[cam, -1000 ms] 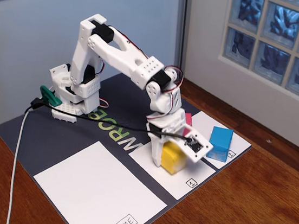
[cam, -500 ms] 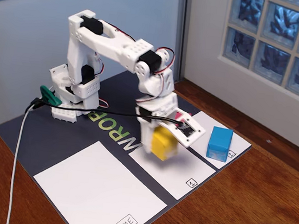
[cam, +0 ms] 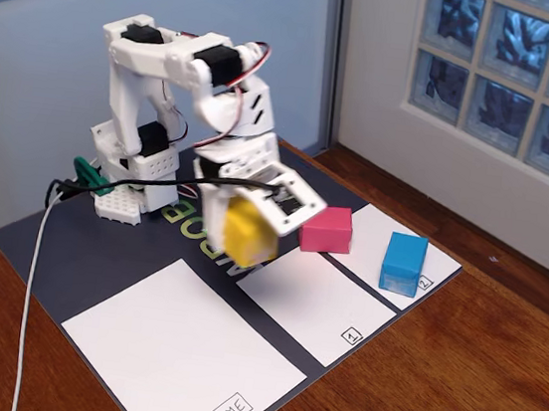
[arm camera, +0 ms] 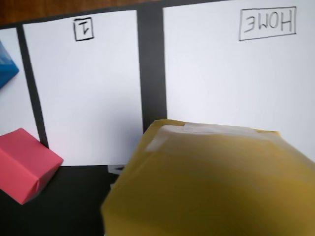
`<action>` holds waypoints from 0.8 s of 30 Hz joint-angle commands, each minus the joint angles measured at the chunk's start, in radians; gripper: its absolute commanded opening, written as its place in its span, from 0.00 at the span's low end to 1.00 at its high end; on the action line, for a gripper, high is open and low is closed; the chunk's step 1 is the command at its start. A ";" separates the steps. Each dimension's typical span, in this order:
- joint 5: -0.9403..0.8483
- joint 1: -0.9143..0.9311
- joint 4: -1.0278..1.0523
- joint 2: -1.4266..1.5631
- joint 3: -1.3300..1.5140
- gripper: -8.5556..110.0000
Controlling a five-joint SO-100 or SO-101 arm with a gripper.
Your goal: Move box yellow to home
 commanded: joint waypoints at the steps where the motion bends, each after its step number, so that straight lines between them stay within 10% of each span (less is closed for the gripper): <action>1: -0.038 0.081 0.005 0.055 -0.043 0.07; 24: -0.117 0.296 -0.264 -0.126 0.221 0.07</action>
